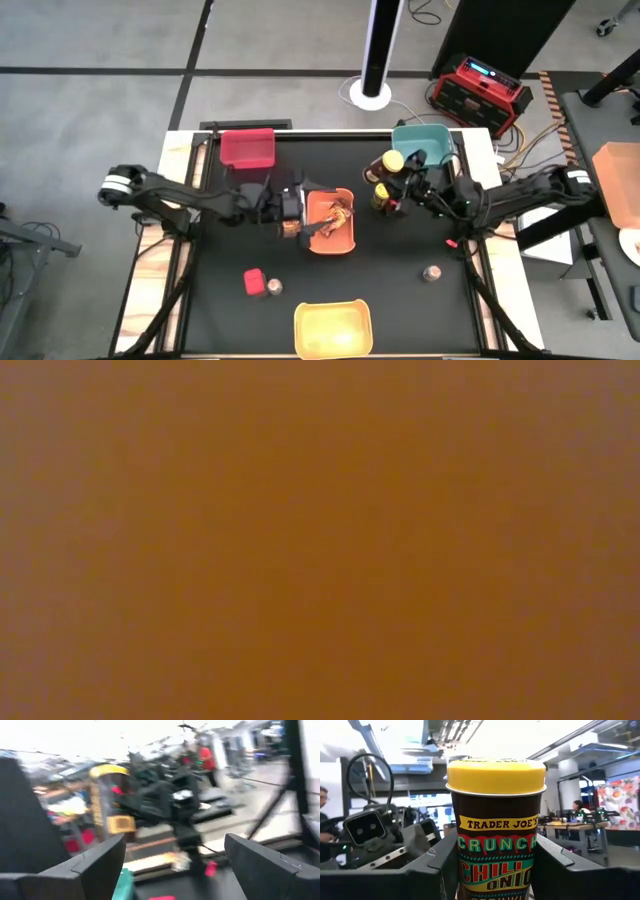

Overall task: Sort spices by type
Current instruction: Put the left yellow seasoning bottle into the blue bin

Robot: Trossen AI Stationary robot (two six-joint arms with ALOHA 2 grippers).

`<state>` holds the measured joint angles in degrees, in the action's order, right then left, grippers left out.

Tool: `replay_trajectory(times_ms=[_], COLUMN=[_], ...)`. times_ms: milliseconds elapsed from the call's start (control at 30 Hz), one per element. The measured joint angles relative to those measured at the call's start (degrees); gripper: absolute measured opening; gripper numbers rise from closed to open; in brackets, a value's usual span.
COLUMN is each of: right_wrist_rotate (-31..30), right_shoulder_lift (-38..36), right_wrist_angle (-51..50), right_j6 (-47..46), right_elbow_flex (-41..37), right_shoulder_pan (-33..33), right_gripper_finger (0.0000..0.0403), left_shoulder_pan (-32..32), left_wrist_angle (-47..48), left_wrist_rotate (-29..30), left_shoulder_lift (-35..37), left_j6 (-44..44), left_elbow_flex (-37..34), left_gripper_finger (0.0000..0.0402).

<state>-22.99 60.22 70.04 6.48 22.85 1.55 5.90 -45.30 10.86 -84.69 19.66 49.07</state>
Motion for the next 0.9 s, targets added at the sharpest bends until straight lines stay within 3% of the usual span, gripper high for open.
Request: replay_trajectory(times_ms=[300,533,700,900], right_wrist_rotate=[-4.25,-4.27,-4.21,-4.21], right_shoulder_lift=[7.3,10.18,10.87,10.81], right_wrist_angle=[4.17,3.58,1.46,0.31], right_j6=[0.81,1.14,1.07,1.05], right_elbow_flex=[3.5,6.59,7.72,8.07], right_shoulder_pan=[0.07,0.07,0.12,0.45], right_gripper_finger=[0.017,0.017,0.017,0.017], left_shoulder_pan=[-1.93,-3.73,-4.96,-6.26], left_wrist_angle=[-13.96,-14.17,-13.93,-13.18], left_wrist_rotate=[4.28,4.62,11.04,11.38], left_shoulder_lift=[-7.84,-12.75,-15.36,-17.58], left_j6=[1.48,0.97,0.7,0.57], left_elbow_flex=[0.08,4.64,7.84,9.74], left_gripper_finger=[0.0323,0.0323,0.0323,0.0323])
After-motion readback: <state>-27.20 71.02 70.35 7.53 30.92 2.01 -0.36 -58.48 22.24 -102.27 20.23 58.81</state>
